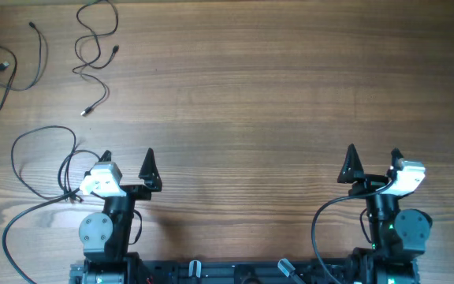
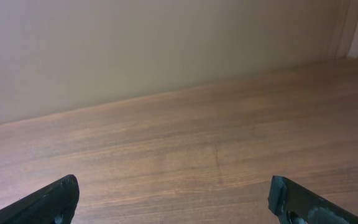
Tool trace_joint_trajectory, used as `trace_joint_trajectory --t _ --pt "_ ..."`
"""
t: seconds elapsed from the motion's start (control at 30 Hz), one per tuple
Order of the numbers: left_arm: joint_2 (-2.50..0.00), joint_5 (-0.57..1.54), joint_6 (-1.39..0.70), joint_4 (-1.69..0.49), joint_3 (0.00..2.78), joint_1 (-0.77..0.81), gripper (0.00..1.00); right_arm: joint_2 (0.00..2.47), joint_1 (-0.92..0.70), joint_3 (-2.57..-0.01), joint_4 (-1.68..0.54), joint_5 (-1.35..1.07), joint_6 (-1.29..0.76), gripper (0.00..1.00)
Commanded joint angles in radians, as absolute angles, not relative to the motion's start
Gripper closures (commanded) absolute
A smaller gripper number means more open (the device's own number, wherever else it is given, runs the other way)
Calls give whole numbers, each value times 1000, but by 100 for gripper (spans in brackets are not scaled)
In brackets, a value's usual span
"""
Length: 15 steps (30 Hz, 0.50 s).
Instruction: Untangle cables
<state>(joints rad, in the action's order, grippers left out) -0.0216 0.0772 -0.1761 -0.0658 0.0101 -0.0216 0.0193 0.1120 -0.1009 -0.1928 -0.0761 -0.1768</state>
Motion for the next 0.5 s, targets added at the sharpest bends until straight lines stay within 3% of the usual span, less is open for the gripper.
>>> trace_joint_trajectory --t 0.0,0.47 --pt "-20 96 -154 -69 6 -25 0 12 106 -78 -175 -56 -160 0" --pt "-20 96 -154 -69 6 -25 0 14 106 -68 -145 -14 -157 0"
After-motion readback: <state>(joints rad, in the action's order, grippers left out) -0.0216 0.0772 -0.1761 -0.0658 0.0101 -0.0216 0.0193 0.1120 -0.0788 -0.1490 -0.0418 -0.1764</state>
